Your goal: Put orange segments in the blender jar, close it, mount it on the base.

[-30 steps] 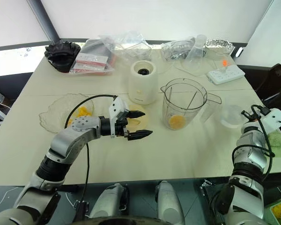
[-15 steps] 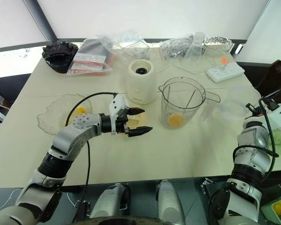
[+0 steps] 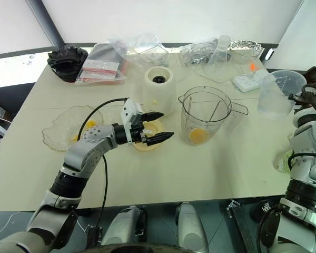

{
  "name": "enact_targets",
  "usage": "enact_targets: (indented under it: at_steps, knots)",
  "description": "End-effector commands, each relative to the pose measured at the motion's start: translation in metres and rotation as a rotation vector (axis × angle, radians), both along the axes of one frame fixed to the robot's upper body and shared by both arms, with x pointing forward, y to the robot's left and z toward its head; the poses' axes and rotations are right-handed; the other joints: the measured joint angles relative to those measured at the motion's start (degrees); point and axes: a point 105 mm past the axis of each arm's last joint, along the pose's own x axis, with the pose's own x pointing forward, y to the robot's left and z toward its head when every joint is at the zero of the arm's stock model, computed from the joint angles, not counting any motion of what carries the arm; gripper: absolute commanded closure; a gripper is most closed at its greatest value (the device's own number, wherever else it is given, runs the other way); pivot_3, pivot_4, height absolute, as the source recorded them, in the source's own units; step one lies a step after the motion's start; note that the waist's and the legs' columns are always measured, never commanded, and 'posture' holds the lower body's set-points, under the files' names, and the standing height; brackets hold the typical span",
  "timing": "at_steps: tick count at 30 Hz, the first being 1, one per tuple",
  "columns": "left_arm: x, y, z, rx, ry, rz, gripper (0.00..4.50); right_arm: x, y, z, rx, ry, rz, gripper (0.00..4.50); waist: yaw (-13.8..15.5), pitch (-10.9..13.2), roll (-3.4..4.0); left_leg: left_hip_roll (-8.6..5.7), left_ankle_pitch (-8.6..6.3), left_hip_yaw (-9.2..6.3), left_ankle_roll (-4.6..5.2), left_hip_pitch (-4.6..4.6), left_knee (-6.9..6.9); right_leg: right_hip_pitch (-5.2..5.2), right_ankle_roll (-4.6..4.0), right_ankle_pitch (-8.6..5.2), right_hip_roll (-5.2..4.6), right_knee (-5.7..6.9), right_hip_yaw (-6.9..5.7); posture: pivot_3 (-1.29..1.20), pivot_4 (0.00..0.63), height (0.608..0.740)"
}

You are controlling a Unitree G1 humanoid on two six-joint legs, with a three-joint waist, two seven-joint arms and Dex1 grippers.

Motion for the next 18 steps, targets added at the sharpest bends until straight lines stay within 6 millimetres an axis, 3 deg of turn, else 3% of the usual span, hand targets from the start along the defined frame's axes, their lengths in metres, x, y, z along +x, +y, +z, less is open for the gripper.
enact_targets:
  at_steps: [1, 8, 18]
  knots:
    - [0.001, -0.002, 0.008, -0.028, -0.047, 0.005, 0.0, -0.009, 0.014, 0.052, -0.147, -0.11, 0.037, 4.46, 0.02, 0.0, 0.0, 0.0, 0.0, 0.01, 0.0, 0.0, 0.0, 0.0, 0.0, 0.0, 0.0, -0.01, 0.0, 0.0, 0.15, 0.74]
    - [0.0, -0.007, 0.007, -0.042, -0.043, -0.001, 0.0, -0.016, 0.032, 0.073, -0.253, -0.139, 0.068, 4.46, 0.53, 0.01, -0.01, -0.01, 0.0, 0.02, 0.0, -0.01, 0.0, -0.01, 0.0, 0.0, 0.0, -0.01, -0.01, 0.0, 0.15, 0.74]
    - [0.004, -0.003, 0.007, -0.033, -0.042, 0.006, 0.0, -0.029, 0.065, 0.087, -0.433, -0.147, 0.14, 4.46, 1.39, 0.01, -0.01, -0.01, 0.0, 0.08, 0.0, -0.12, 0.0, -0.07, 0.01, -0.01, -0.01, -0.06, -0.03, 0.0, 0.15, 0.74]
